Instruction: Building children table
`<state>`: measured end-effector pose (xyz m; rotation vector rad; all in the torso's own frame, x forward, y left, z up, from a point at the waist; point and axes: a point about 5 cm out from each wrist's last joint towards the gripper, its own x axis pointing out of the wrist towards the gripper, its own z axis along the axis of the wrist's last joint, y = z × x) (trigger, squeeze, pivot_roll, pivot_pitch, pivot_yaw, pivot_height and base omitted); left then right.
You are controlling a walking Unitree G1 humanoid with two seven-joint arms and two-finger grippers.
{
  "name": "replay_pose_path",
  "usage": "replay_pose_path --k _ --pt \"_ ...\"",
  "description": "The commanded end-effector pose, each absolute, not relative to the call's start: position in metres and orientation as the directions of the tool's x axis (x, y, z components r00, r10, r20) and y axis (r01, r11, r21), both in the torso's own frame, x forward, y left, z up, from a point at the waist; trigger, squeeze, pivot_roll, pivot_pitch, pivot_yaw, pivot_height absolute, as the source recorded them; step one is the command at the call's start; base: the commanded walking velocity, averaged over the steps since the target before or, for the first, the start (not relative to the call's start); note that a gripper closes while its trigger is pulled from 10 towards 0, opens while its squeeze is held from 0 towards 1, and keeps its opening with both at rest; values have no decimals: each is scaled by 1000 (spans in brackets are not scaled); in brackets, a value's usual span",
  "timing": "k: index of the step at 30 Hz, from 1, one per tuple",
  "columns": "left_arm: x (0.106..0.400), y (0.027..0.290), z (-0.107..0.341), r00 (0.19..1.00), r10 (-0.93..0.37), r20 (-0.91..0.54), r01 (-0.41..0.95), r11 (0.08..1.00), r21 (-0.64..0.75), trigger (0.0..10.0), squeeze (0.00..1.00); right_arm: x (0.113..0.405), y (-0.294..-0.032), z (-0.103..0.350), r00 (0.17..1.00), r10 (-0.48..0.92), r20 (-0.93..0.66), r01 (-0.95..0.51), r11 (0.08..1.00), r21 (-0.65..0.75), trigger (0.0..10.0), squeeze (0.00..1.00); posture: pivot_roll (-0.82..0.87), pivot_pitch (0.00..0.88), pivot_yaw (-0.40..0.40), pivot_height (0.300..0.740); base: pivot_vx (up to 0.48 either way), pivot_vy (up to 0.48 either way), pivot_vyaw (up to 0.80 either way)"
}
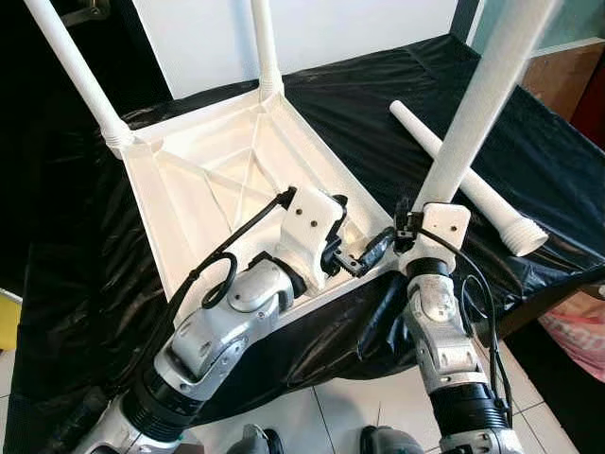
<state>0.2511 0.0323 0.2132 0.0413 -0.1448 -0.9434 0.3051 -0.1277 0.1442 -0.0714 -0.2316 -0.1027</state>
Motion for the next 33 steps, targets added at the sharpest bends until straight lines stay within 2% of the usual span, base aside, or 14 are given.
replay_pose_path --k 1,6,12,17,22,33 --pt "242 27 215 423 -901 96 893 432 123 10000 0 298 -126 108 996 -27 86 36 994 -103 10000 0 -34 136 62 740 0 0 0" --pt "242 28 215 420 -902 97 894 430 124 10000 0 293 -131 102 986 98 132 -84 990 -111 10000 0 -38 137 68 740 0 0 0" --pt "242 28 216 416 -904 96 896 426 124 10000 0 294 -136 100 982 137 131 -125 987 -96 10000 0 -38 136 74 740 0 0 0" --pt "242 28 216 411 -907 93 898 421 128 10000 0 297 -139 98 980 176 89 -175 984 -23 10000 0 -37 134 77 740 0 0 0" --pt "241 28 216 408 -908 92 900 417 128 10000 0 301 -142 95 983 177 49 -179 983 30 10000 0 -37 130 79 740 0 0 0" --pt "240 28 216 401 -911 91 903 410 129 10000 0 306 -143 88 990 142 -18 -142 990 19 10000 0 -36 121 78 740 0 0 0"
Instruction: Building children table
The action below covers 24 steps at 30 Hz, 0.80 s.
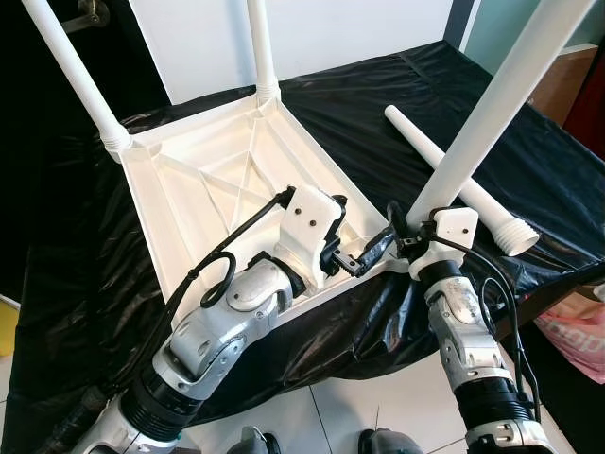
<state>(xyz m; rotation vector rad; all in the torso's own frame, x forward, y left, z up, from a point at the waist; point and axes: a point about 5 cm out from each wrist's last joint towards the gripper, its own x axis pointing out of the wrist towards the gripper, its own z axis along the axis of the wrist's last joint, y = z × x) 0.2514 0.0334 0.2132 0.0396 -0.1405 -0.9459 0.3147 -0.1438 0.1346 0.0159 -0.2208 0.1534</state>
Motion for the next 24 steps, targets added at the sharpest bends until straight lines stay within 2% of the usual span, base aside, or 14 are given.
replay_pose_path --k 1,7,10,12,17,22,24 --pt "240 28 216 401 -911 91 903 410 129 10000 0 306 -143 88 990 142 -18 -142 990 19 10000 0 -36 121 78 740 0 0 0" --pt "239 27 216 396 -914 91 905 405 129 10000 0 302 -128 90 982 185 20 -184 981 -57 10000 0 -35 119 75 740 0 0 0" --pt "238 27 216 394 -915 91 906 403 128 10000 0 302 -128 92 982 189 20 -188 980 -60 10000 0 -35 121 75 740 0 0 0" --pt "238 26 216 392 -916 90 907 401 127 10000 0 303 -129 95 979 201 26 -197 974 -116 10000 0 -37 124 75 740 0 0 0" --pt "238 26 216 390 -916 90 908 399 125 10000 0 305 -131 96 978 206 22 -202 973 -111 10000 0 -36 126 75 740 0 0 0" --pt "238 26 217 390 -916 91 909 399 123 10000 0 305 -134 96 986 169 18 -166 982 -95 10000 0 -34 128 74 740 0 0 0" --pt "237 27 216 391 -916 90 909 399 122 10000 0 304 -133 96 996 93 13 -92 993 -74 10000 0 -32 130 72 740 0 0 0"
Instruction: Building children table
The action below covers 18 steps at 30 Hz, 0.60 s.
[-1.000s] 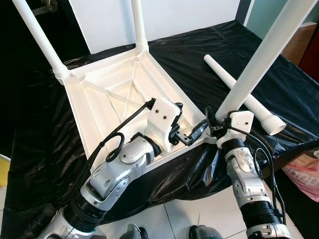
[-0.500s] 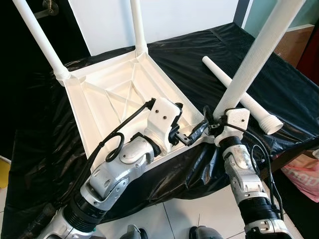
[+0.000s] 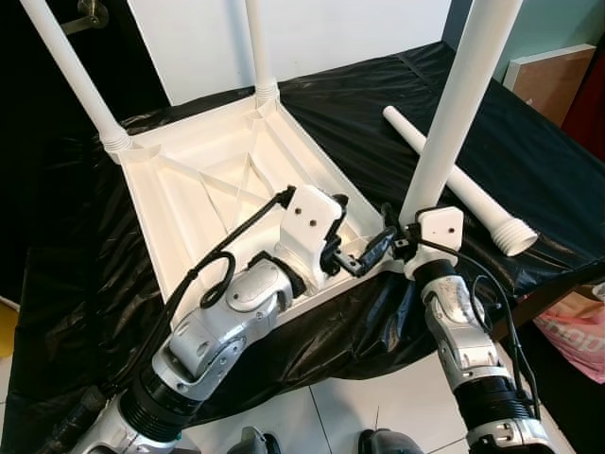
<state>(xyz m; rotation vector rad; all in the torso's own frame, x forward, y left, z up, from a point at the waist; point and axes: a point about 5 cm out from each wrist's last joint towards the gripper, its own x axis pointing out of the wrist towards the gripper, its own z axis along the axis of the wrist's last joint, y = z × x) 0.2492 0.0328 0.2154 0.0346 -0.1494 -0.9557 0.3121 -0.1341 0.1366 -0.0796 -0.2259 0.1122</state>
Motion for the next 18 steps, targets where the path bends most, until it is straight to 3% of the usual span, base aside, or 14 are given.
replay_pose_path --k 1,11,18 --pt "237 27 216 391 -916 89 909 400 122 10000 0 304 -133 96 997 73 10 -73 995 -70 10000 0 -31 130 71 740 0 0 0" --pt "237 28 216 392 -915 90 908 401 121 10000 0 296 -130 87 998 -56 -35 57 998 17 10000 0 -27 134 70 740 0 0 0" --pt "237 29 217 389 -917 89 910 397 121 10000 0 289 -139 87 965 -258 -41 258 966 8 10000 0 -32 134 74 740 0 0 0"
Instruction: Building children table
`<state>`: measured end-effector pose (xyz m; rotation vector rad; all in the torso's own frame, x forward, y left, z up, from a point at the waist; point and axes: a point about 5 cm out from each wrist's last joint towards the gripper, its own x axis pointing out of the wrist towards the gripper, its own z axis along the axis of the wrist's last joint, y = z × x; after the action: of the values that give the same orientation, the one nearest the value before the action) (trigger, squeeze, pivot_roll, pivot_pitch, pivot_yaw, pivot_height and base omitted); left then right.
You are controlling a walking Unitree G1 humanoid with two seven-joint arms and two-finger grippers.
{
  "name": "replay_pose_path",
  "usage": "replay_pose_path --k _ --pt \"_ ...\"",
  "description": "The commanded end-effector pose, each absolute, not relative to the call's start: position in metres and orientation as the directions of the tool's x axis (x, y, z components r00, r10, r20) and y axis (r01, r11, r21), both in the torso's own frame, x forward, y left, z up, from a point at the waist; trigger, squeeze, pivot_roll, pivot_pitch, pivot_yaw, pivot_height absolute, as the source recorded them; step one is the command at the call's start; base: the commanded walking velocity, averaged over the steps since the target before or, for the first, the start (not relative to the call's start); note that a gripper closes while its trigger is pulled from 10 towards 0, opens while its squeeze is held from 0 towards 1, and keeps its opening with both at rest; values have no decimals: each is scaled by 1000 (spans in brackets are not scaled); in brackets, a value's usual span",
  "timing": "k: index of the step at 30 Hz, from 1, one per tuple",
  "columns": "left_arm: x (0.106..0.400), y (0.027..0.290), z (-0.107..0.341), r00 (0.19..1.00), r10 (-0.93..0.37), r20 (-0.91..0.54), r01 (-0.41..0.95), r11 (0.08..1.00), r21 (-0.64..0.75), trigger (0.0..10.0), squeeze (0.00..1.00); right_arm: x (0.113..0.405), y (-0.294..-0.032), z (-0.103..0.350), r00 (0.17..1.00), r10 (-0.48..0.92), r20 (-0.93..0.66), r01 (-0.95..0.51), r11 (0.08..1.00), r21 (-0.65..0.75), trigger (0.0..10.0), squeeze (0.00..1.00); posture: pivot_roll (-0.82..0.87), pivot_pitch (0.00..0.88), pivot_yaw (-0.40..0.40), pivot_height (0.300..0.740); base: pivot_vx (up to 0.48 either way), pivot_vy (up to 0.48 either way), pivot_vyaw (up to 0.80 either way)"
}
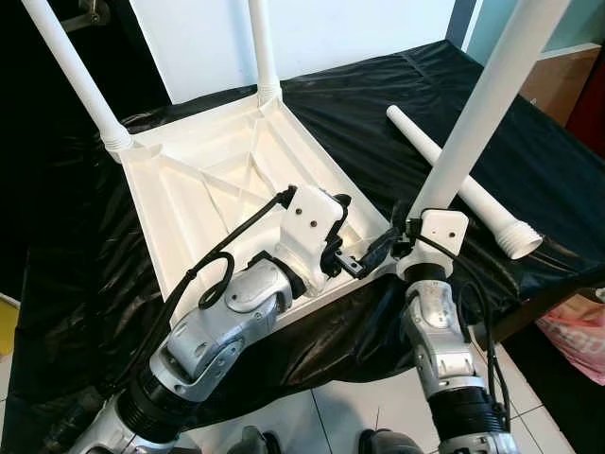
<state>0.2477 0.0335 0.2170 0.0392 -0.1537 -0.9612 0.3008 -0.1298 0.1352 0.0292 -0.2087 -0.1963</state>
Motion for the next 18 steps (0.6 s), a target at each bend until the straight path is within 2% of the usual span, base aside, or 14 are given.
replay_pose_path --k 1,11,16,18 --pt "237 28 217 387 -918 89 910 396 121 10000 0 289 -141 87 961 -274 -42 275 962 5 10000 0 -32 133 75 740 0 0 0" --pt "238 28 218 387 -918 90 910 396 120 10000 0 289 -141 90 956 -293 -26 292 956 -30 10000 0 -25 132 73 740 0 0 0" --pt "238 29 218 390 -916 90 909 399 121 10000 0 289 -142 102 958 -284 43 286 957 -42 10000 0 -24 131 72 740 0 0 0" --pt "238 30 219 391 -916 92 908 400 123 10000 0 288 -141 119 953 -274 127 283 958 -55 10000 0 -24 131 72 740 0 0 0"
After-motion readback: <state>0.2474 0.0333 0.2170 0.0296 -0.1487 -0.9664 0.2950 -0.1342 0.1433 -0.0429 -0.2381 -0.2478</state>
